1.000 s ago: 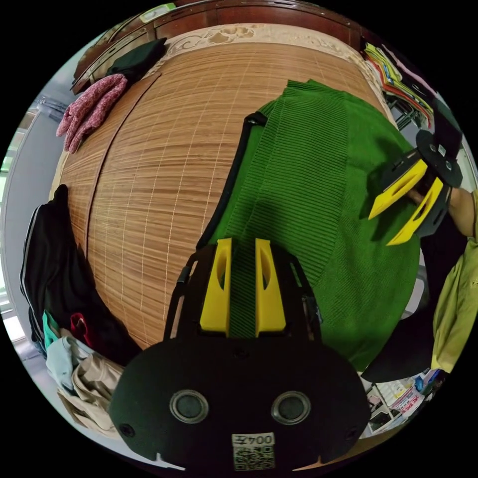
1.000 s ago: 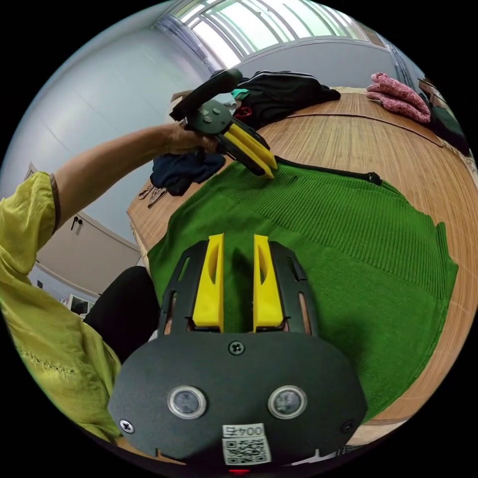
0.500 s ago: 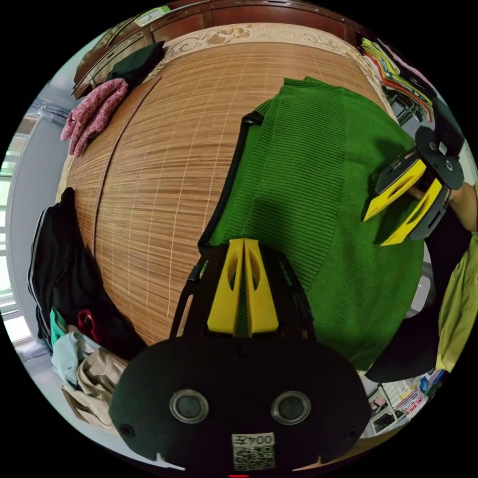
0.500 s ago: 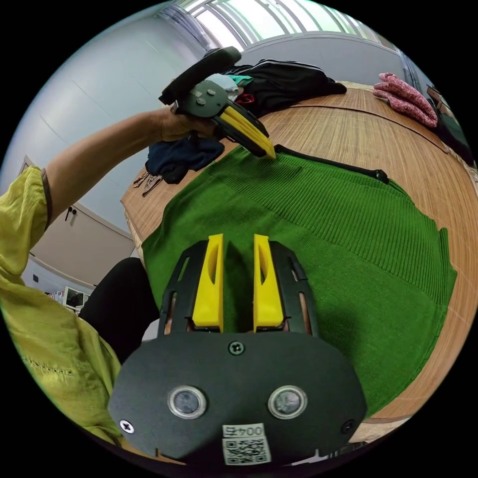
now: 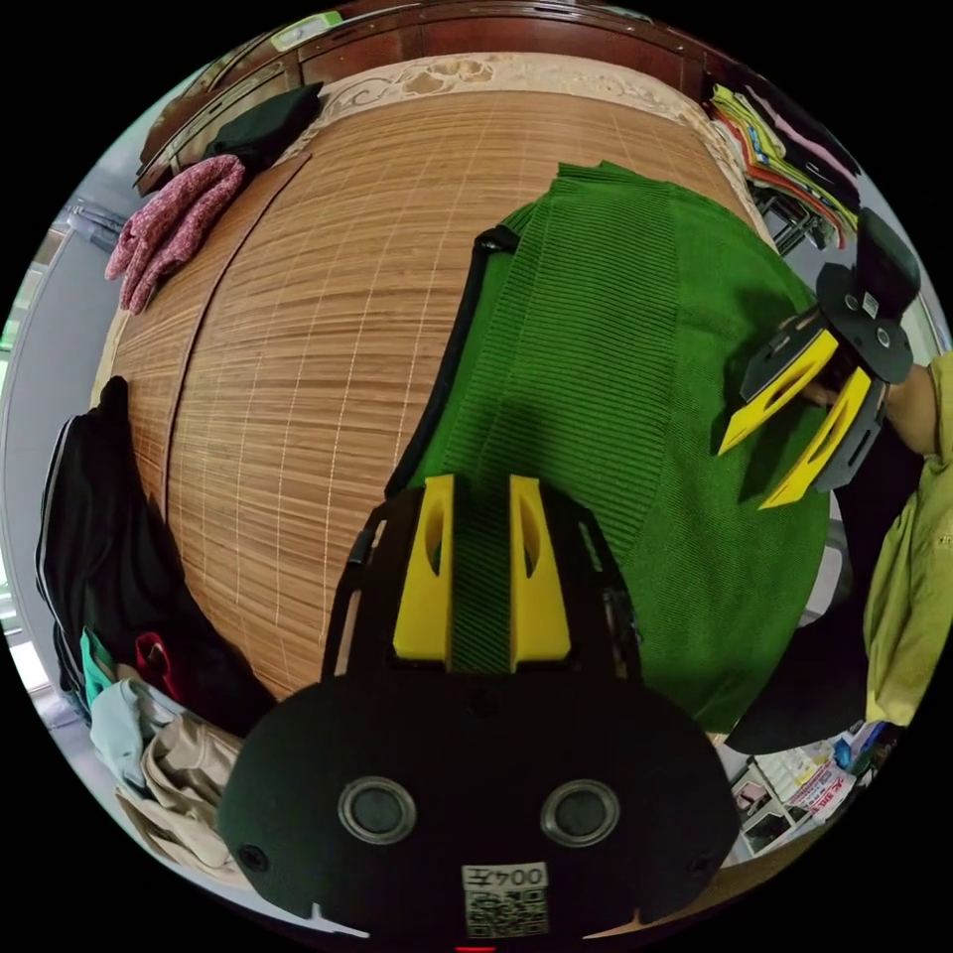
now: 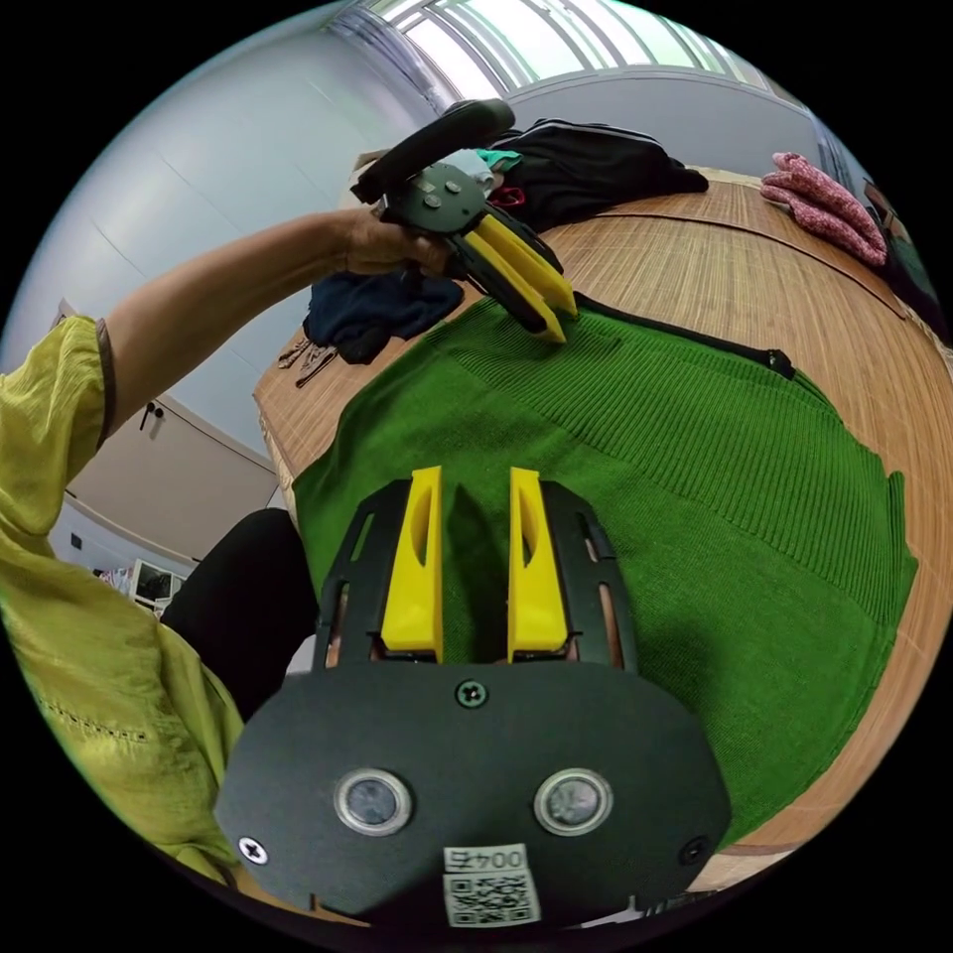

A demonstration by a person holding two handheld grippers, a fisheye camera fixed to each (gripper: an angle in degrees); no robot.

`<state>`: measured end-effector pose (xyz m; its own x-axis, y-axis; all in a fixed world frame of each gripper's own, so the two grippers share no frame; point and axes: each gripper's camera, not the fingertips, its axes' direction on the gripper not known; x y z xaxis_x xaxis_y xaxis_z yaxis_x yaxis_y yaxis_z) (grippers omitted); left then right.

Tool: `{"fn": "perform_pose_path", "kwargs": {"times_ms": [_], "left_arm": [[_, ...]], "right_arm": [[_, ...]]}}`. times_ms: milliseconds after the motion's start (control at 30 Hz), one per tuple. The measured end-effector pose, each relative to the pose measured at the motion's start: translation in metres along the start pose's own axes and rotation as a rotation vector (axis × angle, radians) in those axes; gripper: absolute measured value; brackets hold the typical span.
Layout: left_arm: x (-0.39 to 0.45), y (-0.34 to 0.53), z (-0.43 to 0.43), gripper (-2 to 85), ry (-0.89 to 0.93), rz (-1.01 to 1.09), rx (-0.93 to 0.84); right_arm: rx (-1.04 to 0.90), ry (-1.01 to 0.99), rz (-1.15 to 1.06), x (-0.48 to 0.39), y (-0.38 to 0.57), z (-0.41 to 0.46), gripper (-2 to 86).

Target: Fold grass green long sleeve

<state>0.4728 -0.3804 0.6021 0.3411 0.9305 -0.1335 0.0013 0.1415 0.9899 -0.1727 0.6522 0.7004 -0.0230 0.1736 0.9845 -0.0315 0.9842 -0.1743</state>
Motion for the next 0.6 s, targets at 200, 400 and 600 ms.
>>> {"fn": "perform_pose_path", "kwargs": {"times_ms": [200,400,600], "left_arm": [[-0.008,0.007,0.001,9.2,0.041,-0.005,-0.024],[-0.001,0.014,-0.01,4.4,0.018,-0.01,-0.022],[0.006,0.027,-0.039,1.2,-0.038,-0.059,0.02]], "right_arm": [[0.008,-0.016,0.017,0.007,-0.013,0.001,10.4],[0.031,-0.041,0.042,0.014,-0.024,-0.003,9.9],[0.046,-0.058,0.049,0.014,-0.039,-0.005,9.5]]}}
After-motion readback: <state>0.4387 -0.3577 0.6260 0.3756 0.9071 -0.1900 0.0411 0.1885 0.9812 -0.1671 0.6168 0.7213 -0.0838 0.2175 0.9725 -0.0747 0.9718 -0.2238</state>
